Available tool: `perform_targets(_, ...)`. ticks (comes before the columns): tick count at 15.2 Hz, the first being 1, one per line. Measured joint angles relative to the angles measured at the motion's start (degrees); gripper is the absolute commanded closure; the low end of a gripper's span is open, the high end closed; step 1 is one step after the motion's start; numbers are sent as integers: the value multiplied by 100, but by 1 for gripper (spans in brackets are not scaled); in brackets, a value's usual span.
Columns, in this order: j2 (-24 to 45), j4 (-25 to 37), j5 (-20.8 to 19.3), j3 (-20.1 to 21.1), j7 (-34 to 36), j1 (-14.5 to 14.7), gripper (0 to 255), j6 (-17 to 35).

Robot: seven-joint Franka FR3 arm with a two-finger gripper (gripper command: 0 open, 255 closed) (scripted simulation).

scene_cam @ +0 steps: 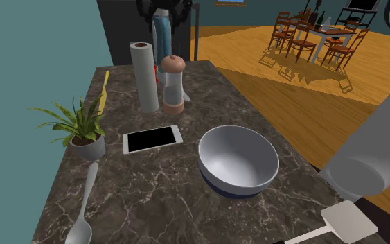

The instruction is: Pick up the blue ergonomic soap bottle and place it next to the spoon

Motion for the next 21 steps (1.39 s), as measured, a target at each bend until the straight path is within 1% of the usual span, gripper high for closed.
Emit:
perform_targets(2, -374, -343, 171, 27, 89, 46, 255, 10)
perform_targets(7, -1011, -891, 444, 175, 423, 250, 255, -79)
perform_targets(14, -1639, -1277, 714, 541, 1032, 584, 255, -367)
perform_targets(18, -1935, -1341, 868, 778, 1385, 768, 255, -626)
perform_targets(21, -2033, -1210, 934, 1048, 1711, 871, 255, -894)
